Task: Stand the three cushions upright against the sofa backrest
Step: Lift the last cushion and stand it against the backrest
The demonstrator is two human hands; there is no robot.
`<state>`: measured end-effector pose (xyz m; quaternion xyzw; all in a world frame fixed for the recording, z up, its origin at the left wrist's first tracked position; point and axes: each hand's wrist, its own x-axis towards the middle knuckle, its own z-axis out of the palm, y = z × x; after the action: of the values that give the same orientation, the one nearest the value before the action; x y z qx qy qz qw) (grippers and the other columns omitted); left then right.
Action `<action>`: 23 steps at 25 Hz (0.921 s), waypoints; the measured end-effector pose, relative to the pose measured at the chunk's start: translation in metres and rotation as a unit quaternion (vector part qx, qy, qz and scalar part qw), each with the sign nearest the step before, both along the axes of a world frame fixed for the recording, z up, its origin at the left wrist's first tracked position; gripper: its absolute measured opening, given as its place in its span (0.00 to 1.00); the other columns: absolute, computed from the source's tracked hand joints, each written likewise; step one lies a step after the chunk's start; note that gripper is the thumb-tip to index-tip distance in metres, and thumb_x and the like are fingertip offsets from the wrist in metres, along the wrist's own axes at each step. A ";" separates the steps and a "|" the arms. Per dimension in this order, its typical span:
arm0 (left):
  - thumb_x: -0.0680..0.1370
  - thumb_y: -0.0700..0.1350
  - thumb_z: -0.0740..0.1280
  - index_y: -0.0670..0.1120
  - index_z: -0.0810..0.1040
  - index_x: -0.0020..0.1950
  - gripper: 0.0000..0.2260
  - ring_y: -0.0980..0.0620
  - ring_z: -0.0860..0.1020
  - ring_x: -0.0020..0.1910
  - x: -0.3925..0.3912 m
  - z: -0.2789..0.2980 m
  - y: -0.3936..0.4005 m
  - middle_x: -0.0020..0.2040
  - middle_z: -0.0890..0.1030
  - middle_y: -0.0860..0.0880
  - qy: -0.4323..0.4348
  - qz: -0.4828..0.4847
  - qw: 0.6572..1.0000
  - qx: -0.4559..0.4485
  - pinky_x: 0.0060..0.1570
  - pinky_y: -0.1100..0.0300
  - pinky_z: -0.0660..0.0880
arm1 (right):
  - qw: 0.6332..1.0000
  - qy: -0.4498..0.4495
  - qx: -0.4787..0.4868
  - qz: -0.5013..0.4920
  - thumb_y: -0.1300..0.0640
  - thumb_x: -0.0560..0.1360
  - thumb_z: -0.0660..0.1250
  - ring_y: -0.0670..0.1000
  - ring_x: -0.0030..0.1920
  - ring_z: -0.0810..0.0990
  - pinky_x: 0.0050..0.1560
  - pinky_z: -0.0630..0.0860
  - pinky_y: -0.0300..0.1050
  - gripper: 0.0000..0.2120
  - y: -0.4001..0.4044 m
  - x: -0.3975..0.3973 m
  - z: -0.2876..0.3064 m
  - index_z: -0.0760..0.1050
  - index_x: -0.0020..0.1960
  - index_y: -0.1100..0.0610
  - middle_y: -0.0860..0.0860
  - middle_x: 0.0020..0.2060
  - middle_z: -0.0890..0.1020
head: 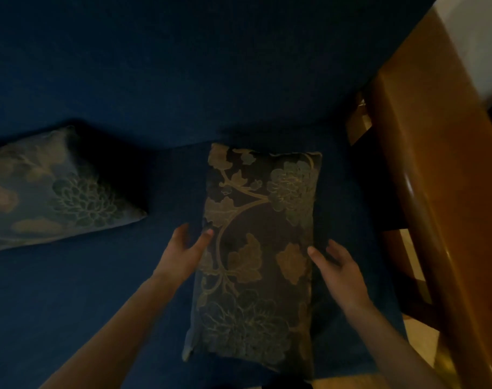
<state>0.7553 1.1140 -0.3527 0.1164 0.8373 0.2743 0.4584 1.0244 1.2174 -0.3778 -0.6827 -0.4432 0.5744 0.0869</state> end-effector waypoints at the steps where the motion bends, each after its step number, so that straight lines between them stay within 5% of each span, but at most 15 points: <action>1: 0.75 0.61 0.66 0.47 0.57 0.78 0.37 0.45 0.67 0.72 -0.001 -0.009 0.004 0.76 0.66 0.45 -0.004 -0.003 1.000 -0.010 0.69 0.49 0.66 | 1.000 0.005 -0.016 0.003 0.42 0.71 0.71 0.52 0.68 0.71 0.63 0.67 0.44 0.37 0.000 -0.002 -0.008 0.63 0.75 0.52 0.51 0.72 0.70; 7: 0.77 0.53 0.68 0.43 0.64 0.74 0.29 0.48 0.75 0.56 0.007 -0.054 0.024 0.64 0.74 0.47 -0.034 0.032 0.998 -0.047 0.53 0.56 0.72 | 0.998 -0.011 -0.064 -0.006 0.40 0.71 0.70 0.55 0.71 0.68 0.68 0.65 0.49 0.40 0.011 -0.013 -0.051 0.60 0.77 0.52 0.53 0.73 0.69; 14: 0.70 0.60 0.72 0.46 0.61 0.77 0.41 0.44 0.72 0.68 0.008 -0.078 0.016 0.73 0.69 0.44 -0.035 0.053 0.996 -0.061 0.63 0.51 0.72 | 0.993 0.001 -0.120 -0.005 0.39 0.71 0.69 0.56 0.69 0.70 0.61 0.67 0.48 0.38 0.019 -0.022 -0.070 0.61 0.76 0.50 0.52 0.72 0.70; 20: 0.73 0.54 0.71 0.46 0.63 0.75 0.34 0.45 0.74 0.65 0.008 -0.077 0.018 0.72 0.71 0.44 -0.056 0.070 0.995 -0.039 0.51 0.59 0.73 | 0.986 0.040 -0.163 -0.015 0.42 0.73 0.69 0.52 0.57 0.74 0.50 0.70 0.48 0.34 0.023 -0.029 -0.063 0.62 0.75 0.48 0.51 0.66 0.73; 23: 0.72 0.52 0.73 0.44 0.65 0.74 0.34 0.50 0.75 0.54 0.006 -0.076 0.016 0.68 0.74 0.45 -0.065 0.083 0.994 -0.024 0.38 0.66 0.72 | 0.986 0.048 -0.158 -0.014 0.43 0.73 0.69 0.49 0.52 0.74 0.44 0.72 0.46 0.31 0.023 -0.028 -0.061 0.65 0.73 0.46 0.49 0.60 0.75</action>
<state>0.7610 1.1296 -0.4282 0.0173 0.8187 0.2986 0.4902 0.9965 1.2404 -0.4384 -0.6659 -0.3324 0.6678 0.0069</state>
